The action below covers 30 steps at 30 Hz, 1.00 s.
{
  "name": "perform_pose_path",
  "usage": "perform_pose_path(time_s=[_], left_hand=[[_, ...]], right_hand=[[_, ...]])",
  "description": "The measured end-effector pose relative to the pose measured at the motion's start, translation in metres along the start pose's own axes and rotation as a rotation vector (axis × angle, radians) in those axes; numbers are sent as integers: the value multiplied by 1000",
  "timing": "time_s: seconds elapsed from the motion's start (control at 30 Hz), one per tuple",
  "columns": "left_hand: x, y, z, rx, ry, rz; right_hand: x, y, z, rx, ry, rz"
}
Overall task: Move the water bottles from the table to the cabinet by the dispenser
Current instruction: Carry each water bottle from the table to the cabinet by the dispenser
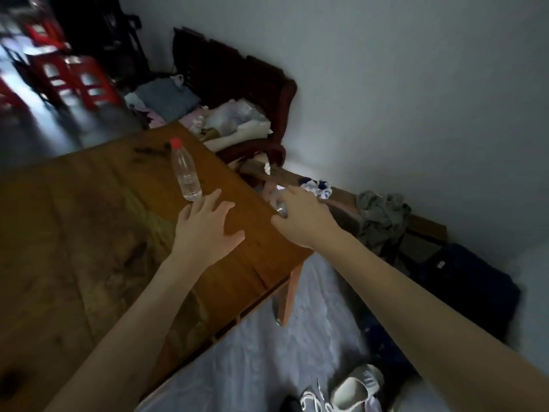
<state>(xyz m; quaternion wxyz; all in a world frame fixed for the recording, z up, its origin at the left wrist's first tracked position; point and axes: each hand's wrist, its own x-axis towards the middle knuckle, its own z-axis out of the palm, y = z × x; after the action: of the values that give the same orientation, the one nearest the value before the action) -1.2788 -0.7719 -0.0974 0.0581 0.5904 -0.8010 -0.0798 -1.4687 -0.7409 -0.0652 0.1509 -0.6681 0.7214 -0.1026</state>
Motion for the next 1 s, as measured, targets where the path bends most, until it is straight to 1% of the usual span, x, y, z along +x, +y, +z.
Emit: perform_pose_path(time_s=[0.13, 0.3, 0.47, 0.67, 0.83, 1.0], left_hand=[[22, -13, 2, -8, -7, -131], [47, -44, 9, -15, -36, -307], [77, -86, 27, -33, -54, -415], [125, -127, 39, -53, -81, -446], [173, -153, 54, -80, -150, -455], [198, -171, 70, -114, -168, -478]], right_hand=[[54, -5, 3, -2, -88, -113], [110, -26, 26, 7, -193, -236], [167, -51, 59, -32, -278, -293], [232, -70, 82, -33, -313, -286], [282, -74, 106, -40, -355, -268], [312, -78, 124, -19, -360, -250]])
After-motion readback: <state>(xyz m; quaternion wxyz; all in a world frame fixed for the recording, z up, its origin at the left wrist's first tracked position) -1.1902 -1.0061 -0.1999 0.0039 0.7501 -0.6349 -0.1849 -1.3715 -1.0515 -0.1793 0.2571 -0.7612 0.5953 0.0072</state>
